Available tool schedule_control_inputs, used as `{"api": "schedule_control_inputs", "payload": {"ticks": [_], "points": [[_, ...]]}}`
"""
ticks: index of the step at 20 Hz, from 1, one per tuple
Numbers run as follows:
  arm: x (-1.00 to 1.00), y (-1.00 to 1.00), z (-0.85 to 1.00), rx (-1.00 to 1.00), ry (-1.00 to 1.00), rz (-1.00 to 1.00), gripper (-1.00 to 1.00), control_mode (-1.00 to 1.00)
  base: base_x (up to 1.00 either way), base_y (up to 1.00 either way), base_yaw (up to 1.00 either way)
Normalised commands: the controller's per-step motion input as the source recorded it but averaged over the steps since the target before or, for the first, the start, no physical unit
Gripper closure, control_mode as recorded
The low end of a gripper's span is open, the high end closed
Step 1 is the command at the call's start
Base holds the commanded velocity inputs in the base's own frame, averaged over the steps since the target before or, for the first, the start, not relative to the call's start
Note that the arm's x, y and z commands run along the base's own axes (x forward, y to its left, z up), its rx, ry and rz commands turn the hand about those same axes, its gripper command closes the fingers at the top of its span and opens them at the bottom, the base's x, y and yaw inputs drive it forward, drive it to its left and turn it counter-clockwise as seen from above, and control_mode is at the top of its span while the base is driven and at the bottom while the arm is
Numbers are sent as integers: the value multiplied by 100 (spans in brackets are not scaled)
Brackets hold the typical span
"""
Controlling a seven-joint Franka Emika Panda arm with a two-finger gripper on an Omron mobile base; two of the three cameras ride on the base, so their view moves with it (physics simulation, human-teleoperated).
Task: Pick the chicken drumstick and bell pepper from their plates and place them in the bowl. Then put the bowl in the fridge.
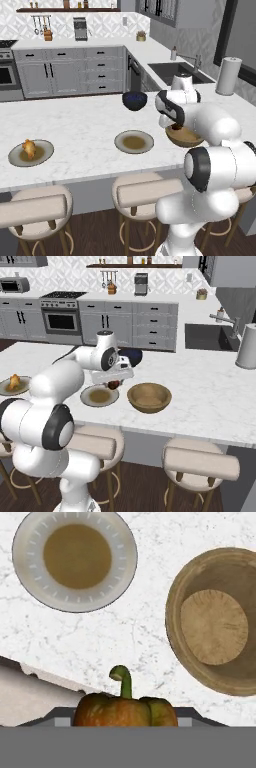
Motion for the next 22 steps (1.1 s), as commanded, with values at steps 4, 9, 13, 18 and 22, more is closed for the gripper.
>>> {"api": "schedule_control_inputs", "payload": {"ticks": [4, 9, 13, 18, 22], "points": [[0, -100, -12, 11, 0, 0, 100, -100, 0, 0, 0], [36, -87, -29, 9, 5, 0, 100, -100, 0, 0, 0], [55, -31, -27, 0, 11, 0, 100, -100, 0, 0, 0], [62, 0, -24, 0, 14, 0, 100, -100, 0, 0, 0], [58, -12, -42, 0, 8, 0, 100, -100, 0, 0, 0]]}}
